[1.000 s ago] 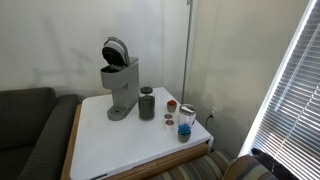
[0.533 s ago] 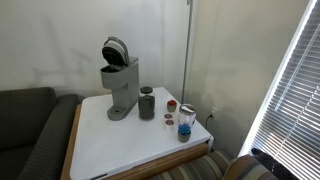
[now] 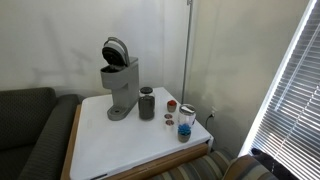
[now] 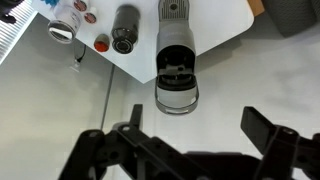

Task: Close the coffee machine chamber

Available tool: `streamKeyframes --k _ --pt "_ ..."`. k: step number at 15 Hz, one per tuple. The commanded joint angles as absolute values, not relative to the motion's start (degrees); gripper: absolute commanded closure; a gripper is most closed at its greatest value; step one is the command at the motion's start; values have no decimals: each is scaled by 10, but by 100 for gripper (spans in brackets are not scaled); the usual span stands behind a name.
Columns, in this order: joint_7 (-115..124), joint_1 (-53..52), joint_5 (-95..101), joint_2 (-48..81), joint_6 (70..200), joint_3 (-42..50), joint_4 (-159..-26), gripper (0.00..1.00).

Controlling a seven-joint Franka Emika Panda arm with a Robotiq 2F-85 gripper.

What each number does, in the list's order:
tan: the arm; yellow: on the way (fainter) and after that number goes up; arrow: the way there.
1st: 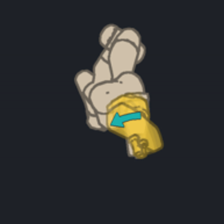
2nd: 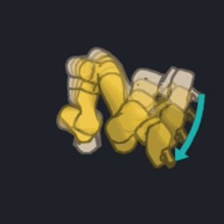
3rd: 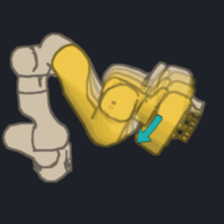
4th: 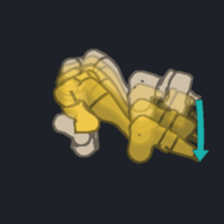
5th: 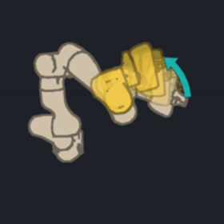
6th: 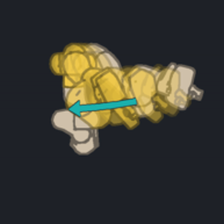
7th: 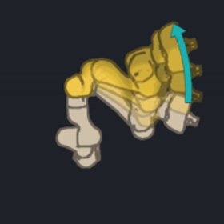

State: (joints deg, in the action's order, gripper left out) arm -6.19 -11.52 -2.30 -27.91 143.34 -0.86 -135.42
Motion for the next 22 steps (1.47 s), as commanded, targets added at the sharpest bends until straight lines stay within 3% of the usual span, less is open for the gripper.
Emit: streamKeyframes --k 1,7,10,21,22 --pt "-153 -133 -43 -197 1370 12 -1252 0" --pt "-176 -118 -53 -188 1356 -2 -1234 0" --pt "-205 -120 -34 -172 1290 -4 -1200 0" --pt "-273 -99 -59 95 1058 -25 -865 0" --pt "-276 -98 -45 38 1098 -32 -941 0"
